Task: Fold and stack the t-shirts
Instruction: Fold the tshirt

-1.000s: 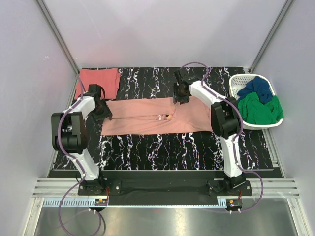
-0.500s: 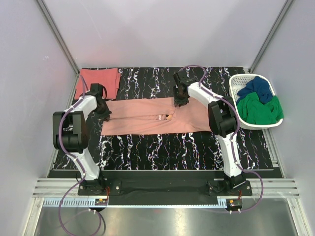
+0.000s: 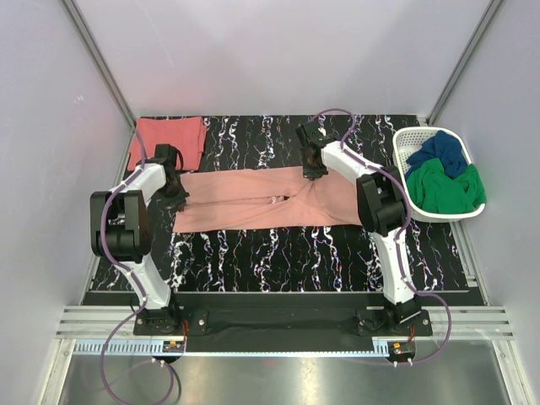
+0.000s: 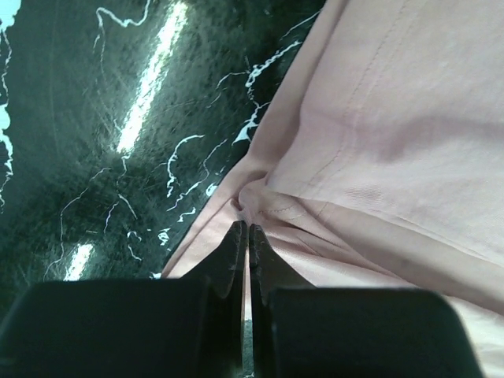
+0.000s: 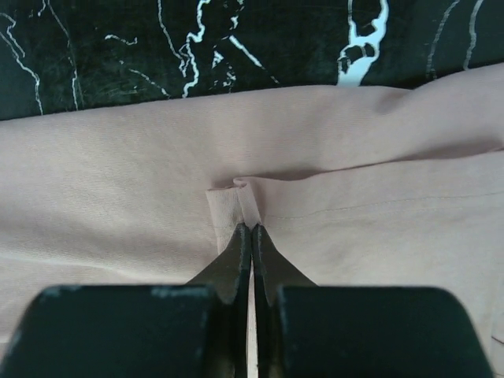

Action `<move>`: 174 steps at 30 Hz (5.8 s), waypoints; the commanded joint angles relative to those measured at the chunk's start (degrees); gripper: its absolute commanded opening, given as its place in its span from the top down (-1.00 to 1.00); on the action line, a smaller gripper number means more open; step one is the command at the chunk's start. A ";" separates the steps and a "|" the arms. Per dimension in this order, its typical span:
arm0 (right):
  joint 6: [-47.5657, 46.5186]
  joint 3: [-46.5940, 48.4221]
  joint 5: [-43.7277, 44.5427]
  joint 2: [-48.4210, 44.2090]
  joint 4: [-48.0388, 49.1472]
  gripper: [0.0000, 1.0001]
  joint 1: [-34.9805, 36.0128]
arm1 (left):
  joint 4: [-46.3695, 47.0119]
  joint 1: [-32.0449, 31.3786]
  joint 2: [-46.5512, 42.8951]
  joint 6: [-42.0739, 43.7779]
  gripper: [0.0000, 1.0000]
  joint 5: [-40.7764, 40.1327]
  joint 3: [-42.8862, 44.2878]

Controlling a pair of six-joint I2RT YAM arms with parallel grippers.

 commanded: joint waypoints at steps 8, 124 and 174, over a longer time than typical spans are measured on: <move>2.00 0.84 8.75 -6.02 -0.83 1.00 0.52 | -1.24 0.94 -2.41 -2.32 1.00 -4.84 2.82; -7.13 0.37 -0.04 1.87 -4.34 1.00 -13.10 | 4.75 -9.32 -18.38 -13.29 0.86 13.88 -24.94; -5.20 0.03 -10.58 0.57 2.07 0.84 -17.59 | -5.72 -5.82 -9.16 0.41 1.00 8.59 -9.56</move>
